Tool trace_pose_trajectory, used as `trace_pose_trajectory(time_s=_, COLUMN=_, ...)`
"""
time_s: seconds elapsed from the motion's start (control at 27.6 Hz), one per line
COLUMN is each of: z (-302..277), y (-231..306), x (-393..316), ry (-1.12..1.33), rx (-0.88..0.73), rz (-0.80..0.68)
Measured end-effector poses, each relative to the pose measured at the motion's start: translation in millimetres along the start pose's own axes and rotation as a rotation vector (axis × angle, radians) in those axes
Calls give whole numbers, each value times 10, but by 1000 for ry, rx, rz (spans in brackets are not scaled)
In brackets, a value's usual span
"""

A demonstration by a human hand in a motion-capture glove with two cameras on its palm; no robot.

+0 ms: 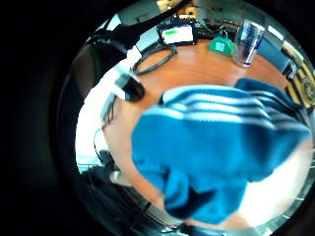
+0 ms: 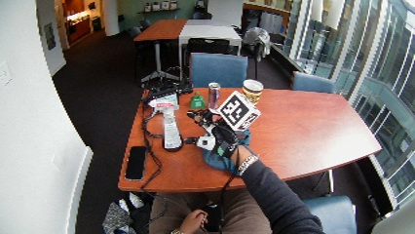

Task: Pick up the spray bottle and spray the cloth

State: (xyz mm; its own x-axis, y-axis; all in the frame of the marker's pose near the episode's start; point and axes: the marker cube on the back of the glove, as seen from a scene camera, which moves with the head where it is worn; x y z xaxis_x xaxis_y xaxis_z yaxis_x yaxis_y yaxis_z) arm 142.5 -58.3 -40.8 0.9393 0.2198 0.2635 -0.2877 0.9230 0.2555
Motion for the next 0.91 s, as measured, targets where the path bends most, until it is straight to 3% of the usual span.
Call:
trace_pose_trajectory(time_s=0.22, z=-85, y=413, x=-368, ry=168, rx=-111, rz=-85)
trace_pose_trajectory(time_s=0.58, z=-214, y=768, x=-1098, ry=272, rx=-140, rz=-221)
trace_pose_trajectory(time_s=0.91, z=-100, y=1028, x=-1166, ry=331, rx=-171, rz=-192)
